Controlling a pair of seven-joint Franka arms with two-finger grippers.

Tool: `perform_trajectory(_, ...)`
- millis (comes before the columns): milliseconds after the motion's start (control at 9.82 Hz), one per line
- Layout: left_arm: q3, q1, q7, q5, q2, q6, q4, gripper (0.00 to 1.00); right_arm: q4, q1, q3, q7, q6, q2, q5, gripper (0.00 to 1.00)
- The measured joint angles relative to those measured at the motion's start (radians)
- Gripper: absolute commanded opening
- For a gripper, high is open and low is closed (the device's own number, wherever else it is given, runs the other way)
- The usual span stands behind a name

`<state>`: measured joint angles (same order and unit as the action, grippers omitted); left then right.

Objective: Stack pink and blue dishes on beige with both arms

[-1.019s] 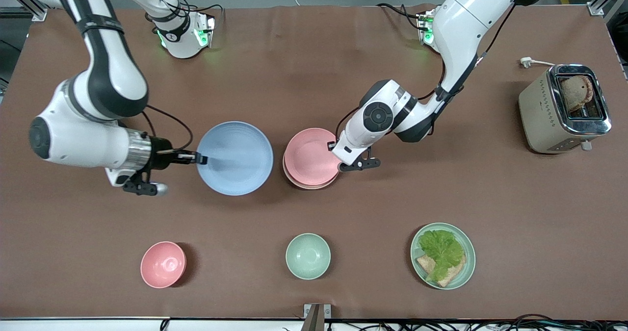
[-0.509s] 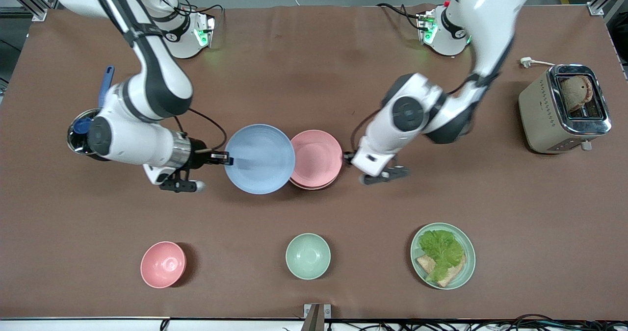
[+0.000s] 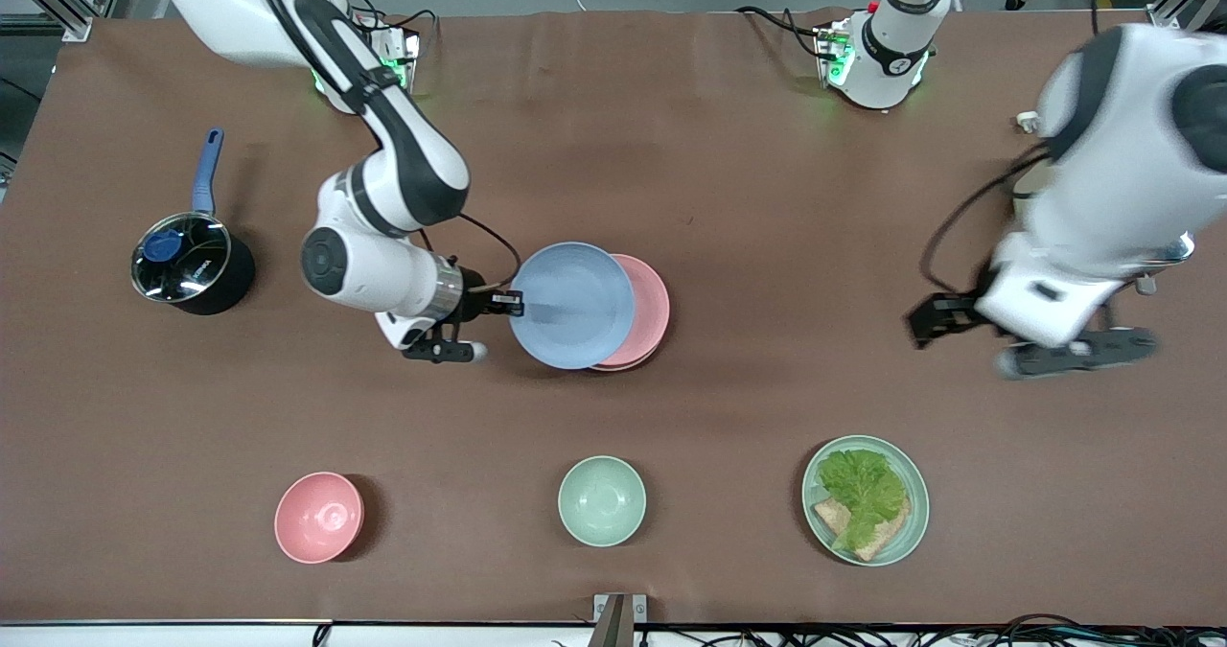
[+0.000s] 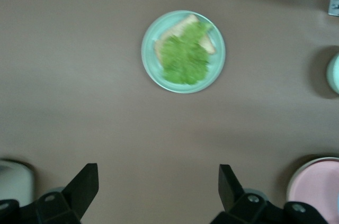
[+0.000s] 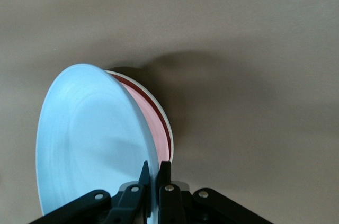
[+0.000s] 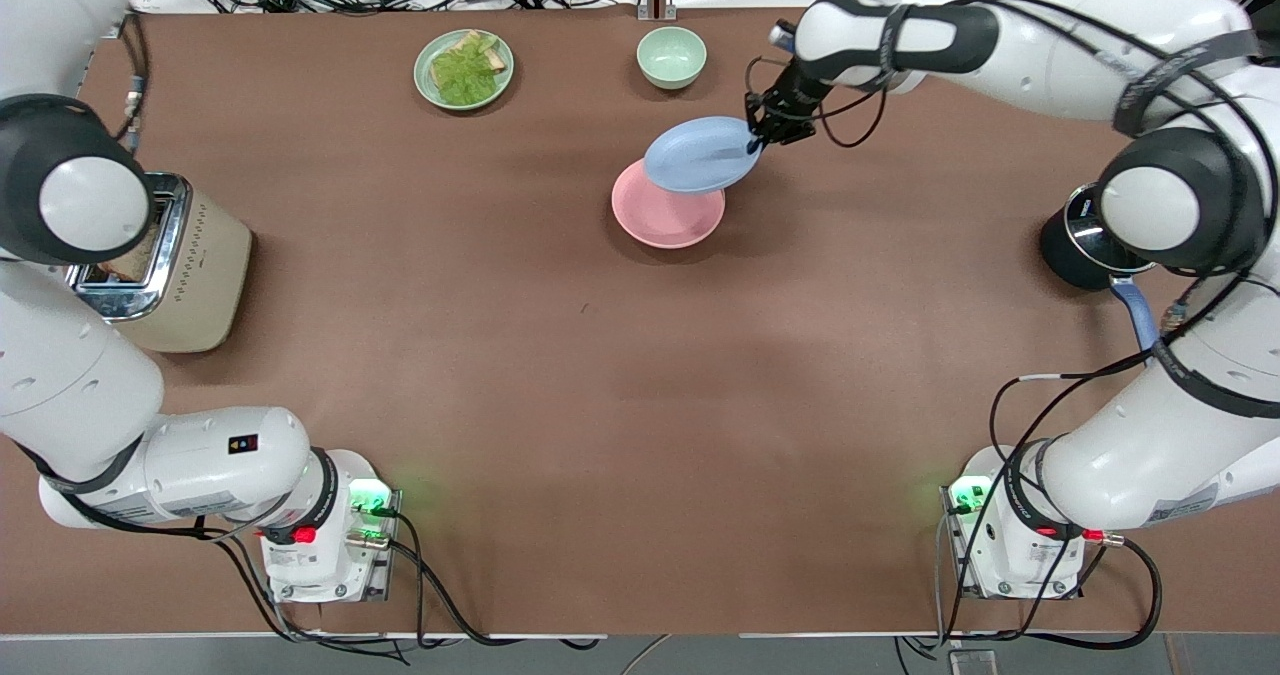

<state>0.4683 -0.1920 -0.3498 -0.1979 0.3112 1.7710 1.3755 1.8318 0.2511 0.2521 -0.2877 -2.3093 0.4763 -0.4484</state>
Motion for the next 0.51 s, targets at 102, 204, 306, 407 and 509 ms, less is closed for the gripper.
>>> perform_trajectory(102, 0.001, -0.055, 0.086, 0.000, -0.025, -0.023, -0.008, 1.00, 0.012, 0.016, 0.001, 0.000, -0.040, 0.016, 0.000, 0.02)
perform_trajectory(204, 0.001, -0.089, 0.137, 0.000, -0.057, -0.062, -0.013, 1.00, 0.028, 0.029, 0.001, 0.000, -0.074, 0.024, 0.000, 0.02)
perform_trajectory(306, 0.001, -0.102, 0.166, 0.000, -0.097, -0.099, -0.015, 1.00, 0.042, 0.039, 0.002, 0.000, -0.104, 0.029, 0.000, 0.02)
perform_trajectory(407, 0.001, -0.107, 0.202, 0.001, -0.138, -0.135, -0.016, 1.00, 0.055, 0.046, 0.003, 0.000, -0.132, 0.033, 0.000, 0.03)
perform_trajectory(509, 0.001, -0.113, 0.241, 0.004, -0.173, -0.170, -0.015, 1.00, 0.066, 0.053, 0.006, 0.000, -0.155, 0.035, 0.000, 0.03)
